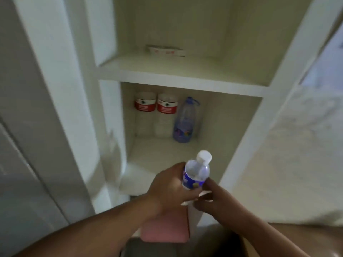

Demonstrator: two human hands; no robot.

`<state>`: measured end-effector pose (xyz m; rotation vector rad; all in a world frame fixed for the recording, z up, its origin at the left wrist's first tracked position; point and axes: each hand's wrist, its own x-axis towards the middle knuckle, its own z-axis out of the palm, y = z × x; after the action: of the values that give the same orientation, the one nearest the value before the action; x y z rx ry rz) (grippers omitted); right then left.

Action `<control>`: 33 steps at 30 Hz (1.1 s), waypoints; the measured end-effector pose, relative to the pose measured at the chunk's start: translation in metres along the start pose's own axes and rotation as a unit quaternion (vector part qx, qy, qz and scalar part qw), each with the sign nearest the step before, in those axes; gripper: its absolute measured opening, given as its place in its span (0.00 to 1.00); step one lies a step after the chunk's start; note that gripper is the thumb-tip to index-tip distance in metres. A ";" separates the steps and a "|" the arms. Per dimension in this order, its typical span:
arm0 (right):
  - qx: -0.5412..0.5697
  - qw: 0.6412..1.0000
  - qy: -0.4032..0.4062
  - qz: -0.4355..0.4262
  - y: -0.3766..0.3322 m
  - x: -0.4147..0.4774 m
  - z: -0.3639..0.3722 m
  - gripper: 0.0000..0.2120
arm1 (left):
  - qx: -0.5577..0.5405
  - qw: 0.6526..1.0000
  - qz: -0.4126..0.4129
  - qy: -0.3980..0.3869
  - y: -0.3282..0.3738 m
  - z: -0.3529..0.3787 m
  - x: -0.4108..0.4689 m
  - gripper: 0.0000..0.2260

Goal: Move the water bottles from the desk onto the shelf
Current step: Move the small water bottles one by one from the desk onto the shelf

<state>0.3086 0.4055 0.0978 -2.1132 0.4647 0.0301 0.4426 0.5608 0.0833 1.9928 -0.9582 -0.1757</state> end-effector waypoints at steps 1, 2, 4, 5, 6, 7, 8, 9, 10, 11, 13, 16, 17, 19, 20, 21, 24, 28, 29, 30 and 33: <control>-0.002 1.000 0.005 -0.011 -0.010 0.017 0.014 0.26 | -0.003 1.000 -0.018 0.023 -0.008 -0.012 0.004 0.26; -0.007 1.000 0.007 -0.016 -0.015 0.035 0.027 0.27 | -0.005 0.999 -0.032 0.039 -0.016 -0.021 0.009 0.25; -0.010 1.000 0.015 -0.025 -0.019 0.071 0.052 0.28 | -0.004 0.997 -0.048 0.058 -0.031 -0.035 0.022 0.25; -0.008 0.999 0.023 -0.024 -0.021 0.087 0.063 0.29 | -0.002 0.996 -0.056 0.065 -0.039 -0.039 0.029 0.25; -0.003 0.999 0.034 -0.026 -0.018 0.105 0.072 0.30 | -0.001 0.995 -0.066 0.075 -0.046 -0.042 0.036 0.25; 0.001 0.999 0.044 -0.025 -0.015 0.122 0.079 0.31 | 0.001 0.994 -0.076 0.084 -0.052 -0.042 0.044 0.26; 0.001 0.998 0.054 -0.027 -0.015 0.136 0.087 0.29 | 0.006 0.992 -0.084 0.092 -0.058 -0.042 0.051 0.26; -0.005 0.998 0.062 -0.028 -0.015 0.148 0.092 0.26 | 0.013 0.991 -0.094 0.098 -0.064 -0.041 0.058 0.26; -0.021 0.997 0.068 -0.022 -0.014 0.161 0.096 0.21 | 0.022 0.989 -0.105 0.100 -0.069 -0.039 0.065 0.25; -0.031 0.997 0.067 -0.013 -0.016 0.170 0.100 0.16 | 0.031 0.988 -0.116 0.100 -0.075 -0.038 0.071 0.25; -0.043 0.997 0.056 0.010 -0.018 0.190 0.105 0.12 | 0.034 0.985 -0.135 0.101 -0.088 -0.036 0.084 0.24; -0.057 0.995 0.077 0.017 -0.024 0.221 0.115 0.10 | -0.014 0.977 -0.169 0.129 -0.111 -0.037 0.103 0.23; -0.083 0.993 0.085 0.006 -0.023 0.232 0.119 0.15 | -0.040 0.972 -0.177 0.149 -0.120 -0.037 0.109 0.24; -0.109 0.989 0.101 -0.024 -0.020 0.254 0.129 0.24 | -0.046 0.961 -0.189 0.199 -0.136 -0.034 0.117 0.25; -0.099 0.988 0.109 -0.034 -0.021 0.262 0.133 0.26 | -0.017 0.953 -0.200 0.227 -0.145 -0.030 0.118 0.27; -0.082 0.989 0.118 -0.041 -0.023 0.269 0.137 0.28 | 0.012 0.943 -0.211 0.256 -0.153 -0.025 0.118 0.28; -0.057 0.987 0.137 -0.068 -0.028 0.290 0.147 0.21 | -0.013 0.924 -0.229 0.307 -0.172 -0.010 0.114 0.18; -0.036 0.982 0.151 -0.105 -0.029 0.316 0.158 0.22 | -0.016 0.914 -0.229 0.336 -0.198 -0.008 0.128 0.06; -0.025 0.982 0.155 -0.108 -0.030 0.319 0.159 0.22 | -0.003 0.915 -0.225 0.335 -0.203 -0.008 0.131 0.05; -0.013 0.982 0.157 -0.107 -0.030 0.321 0.160 0.20 | 0.008 0.916 -0.219 0.336 -0.207 -0.008 0.134 0.05; 0.000 0.985 0.150 -0.089 -0.026 0.327 0.160 0.17 | 0.022 0.914 -0.199 0.353 -0.214 -0.004 0.138 0.05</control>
<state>0.6461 0.4452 -0.0354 -2.1599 0.4485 -0.3963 0.6592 0.5337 -0.0474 2.0373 -0.0913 0.3343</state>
